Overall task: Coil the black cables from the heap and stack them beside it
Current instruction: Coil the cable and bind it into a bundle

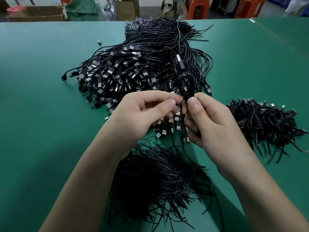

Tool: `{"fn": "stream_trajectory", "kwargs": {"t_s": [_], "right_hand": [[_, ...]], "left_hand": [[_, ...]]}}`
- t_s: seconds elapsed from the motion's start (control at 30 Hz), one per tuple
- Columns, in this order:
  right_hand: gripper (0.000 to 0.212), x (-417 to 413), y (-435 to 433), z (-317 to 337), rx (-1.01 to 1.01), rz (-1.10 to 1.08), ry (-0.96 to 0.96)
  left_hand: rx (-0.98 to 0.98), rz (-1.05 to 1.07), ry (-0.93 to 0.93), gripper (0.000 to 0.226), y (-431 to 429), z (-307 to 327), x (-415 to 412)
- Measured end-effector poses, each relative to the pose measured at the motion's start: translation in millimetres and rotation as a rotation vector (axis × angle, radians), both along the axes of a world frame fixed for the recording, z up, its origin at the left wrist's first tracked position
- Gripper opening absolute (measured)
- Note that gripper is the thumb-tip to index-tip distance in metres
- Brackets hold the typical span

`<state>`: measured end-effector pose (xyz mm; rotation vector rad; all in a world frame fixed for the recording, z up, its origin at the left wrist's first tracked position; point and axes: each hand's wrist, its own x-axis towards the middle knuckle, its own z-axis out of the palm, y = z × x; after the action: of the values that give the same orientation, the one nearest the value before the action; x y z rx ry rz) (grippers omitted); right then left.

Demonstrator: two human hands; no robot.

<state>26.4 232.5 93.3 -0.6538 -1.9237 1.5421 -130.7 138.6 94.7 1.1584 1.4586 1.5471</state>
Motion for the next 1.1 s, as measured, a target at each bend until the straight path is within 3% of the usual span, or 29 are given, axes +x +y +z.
{"fn": "stream_trajectory", "kwargs": {"t_s": [0.2,0.5,0.7,0.93,1.1], "right_hand": [[0.034,-1,-7,4,-0.089,0.102,0.055],[0.034,4,0,8,-0.111,0.079,0.058],[0.031,7,5,11,-0.165,0.137,0.059],[0.038,15,12,10,-0.381,0.318,0.004],[0.046,13,7,7,-0.485,0.458,-0.062]], "left_hand": [[0.166,0.075,0.040,0.007,4,1,8],[0.221,0.191,0.000,0.008,13,-6,22],[0.213,0.137,0.113,0.011,11,-5,18],[0.141,-0.025,0.127,0.030,8,-2,14],[0.104,-0.088,-0.048,0.028,7,-7,10]]}}
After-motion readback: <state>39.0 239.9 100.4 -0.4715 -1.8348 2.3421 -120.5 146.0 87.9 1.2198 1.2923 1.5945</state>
